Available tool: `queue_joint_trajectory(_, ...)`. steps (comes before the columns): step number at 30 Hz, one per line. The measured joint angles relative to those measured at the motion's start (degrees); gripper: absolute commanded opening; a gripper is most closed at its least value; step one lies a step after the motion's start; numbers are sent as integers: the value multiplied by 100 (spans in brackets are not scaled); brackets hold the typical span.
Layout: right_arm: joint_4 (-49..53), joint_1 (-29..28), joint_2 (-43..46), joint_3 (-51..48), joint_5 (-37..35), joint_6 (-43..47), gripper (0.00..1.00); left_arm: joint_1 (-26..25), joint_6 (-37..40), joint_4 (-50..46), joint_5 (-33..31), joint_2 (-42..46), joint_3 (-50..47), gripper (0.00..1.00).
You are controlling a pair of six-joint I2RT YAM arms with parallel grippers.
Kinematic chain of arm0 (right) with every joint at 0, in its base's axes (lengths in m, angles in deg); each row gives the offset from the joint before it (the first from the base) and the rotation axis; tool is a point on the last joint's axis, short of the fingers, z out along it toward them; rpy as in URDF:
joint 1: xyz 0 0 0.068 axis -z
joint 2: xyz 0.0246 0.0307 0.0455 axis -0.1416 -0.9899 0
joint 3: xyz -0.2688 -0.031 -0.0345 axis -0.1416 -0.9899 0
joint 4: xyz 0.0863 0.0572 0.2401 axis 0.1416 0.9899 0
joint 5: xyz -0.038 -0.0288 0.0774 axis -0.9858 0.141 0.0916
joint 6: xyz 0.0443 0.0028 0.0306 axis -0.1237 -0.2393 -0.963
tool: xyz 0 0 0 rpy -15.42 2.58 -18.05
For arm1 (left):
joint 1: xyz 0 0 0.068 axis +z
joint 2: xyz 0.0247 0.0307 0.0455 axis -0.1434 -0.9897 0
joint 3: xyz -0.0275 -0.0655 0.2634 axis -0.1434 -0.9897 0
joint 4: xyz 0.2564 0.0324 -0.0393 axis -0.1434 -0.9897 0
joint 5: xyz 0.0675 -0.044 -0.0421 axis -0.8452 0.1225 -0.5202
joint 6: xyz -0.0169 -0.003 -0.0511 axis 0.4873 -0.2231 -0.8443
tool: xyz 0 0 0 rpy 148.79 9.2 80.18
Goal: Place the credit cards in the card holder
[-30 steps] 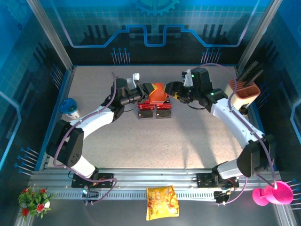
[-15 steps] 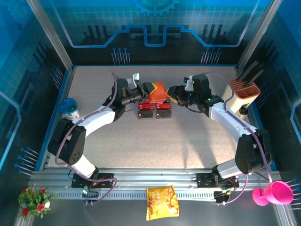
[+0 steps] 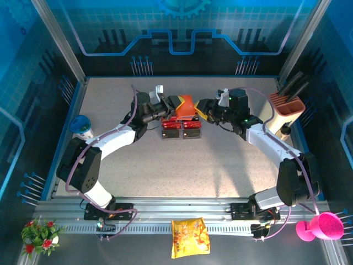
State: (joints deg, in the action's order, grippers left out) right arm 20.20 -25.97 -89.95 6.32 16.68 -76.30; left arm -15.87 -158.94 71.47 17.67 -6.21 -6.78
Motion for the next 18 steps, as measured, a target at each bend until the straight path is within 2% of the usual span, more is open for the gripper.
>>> queue_joint_trajectory(18,-538,133,-39,-560,210,-302,39,-2,-122,98,-85,-11,0,10)
